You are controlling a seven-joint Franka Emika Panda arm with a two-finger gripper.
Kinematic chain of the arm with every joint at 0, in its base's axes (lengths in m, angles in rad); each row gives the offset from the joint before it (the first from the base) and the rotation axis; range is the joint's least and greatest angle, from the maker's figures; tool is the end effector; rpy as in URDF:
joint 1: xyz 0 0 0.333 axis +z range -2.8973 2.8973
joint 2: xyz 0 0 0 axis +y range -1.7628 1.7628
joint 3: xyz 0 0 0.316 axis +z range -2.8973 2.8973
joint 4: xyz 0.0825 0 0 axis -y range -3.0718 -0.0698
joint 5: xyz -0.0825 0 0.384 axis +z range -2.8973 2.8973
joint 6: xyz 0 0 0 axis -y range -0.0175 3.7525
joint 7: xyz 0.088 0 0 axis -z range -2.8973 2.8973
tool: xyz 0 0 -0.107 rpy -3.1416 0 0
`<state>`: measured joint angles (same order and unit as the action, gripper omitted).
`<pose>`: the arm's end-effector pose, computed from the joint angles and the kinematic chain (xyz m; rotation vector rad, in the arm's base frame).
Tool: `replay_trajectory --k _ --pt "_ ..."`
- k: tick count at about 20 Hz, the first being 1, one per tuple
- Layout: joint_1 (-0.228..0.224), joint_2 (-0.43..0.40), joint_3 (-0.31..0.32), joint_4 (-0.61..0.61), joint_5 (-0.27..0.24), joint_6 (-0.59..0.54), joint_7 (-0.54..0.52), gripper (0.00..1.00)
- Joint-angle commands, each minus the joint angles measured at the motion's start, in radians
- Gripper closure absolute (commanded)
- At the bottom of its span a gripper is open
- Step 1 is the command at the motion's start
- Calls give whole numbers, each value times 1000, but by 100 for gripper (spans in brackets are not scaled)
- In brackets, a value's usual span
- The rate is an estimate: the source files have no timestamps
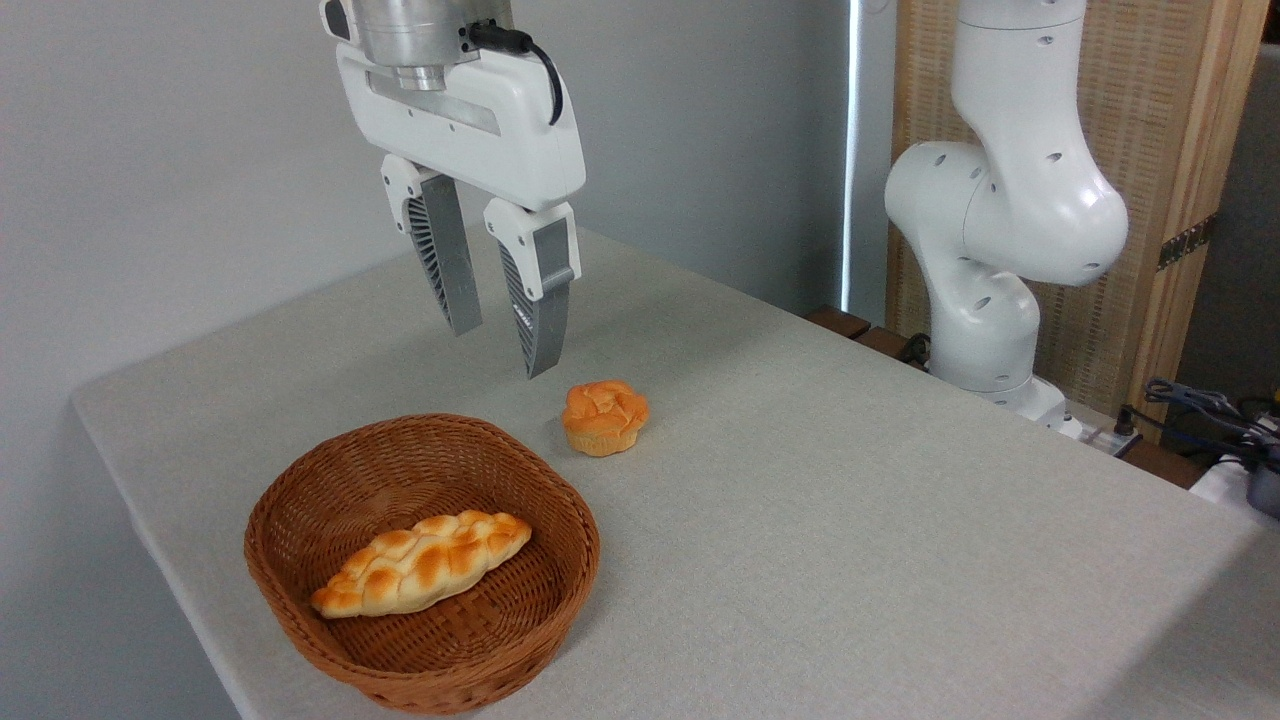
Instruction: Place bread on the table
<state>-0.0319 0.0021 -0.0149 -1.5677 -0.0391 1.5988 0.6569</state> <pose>0.5573 -0.0302 0.6274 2.9220 -1.0719 0.0613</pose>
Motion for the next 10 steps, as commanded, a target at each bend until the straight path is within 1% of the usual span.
replay_trajectory --k 1,10 --pt "0 -10 21 -2 -1 -16 30 0" --pt "-2 -10 21 -3 -2 -22 29 0"
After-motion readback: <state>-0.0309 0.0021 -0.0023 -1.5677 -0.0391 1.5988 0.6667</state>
